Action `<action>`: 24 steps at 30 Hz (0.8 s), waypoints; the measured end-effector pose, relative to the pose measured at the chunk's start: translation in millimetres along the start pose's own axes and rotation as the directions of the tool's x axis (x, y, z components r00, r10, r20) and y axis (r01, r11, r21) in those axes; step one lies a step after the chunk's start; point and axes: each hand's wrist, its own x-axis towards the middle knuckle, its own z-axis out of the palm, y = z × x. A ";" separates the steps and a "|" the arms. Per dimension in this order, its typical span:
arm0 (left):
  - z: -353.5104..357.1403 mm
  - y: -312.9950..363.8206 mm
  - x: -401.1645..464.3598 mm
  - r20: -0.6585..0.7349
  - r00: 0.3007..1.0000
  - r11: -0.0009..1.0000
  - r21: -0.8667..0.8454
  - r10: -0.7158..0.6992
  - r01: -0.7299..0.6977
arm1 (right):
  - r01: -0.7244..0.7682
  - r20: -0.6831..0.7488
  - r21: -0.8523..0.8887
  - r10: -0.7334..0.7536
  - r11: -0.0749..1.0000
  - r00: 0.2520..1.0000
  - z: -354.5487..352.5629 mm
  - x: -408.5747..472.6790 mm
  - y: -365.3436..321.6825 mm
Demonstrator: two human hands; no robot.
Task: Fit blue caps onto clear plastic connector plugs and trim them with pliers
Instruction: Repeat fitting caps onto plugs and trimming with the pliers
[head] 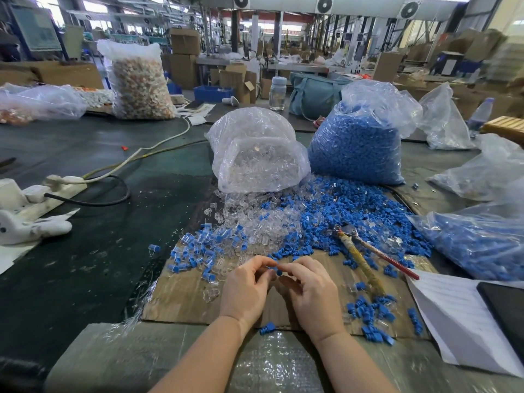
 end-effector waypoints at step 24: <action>-0.4 2.7 2.4 0.012 0.998 0.998 -0.020 -0.053 0.054 | -0.048 -0.074 -0.136 0.038 0.990 0.997 -10.2 7.6 4.1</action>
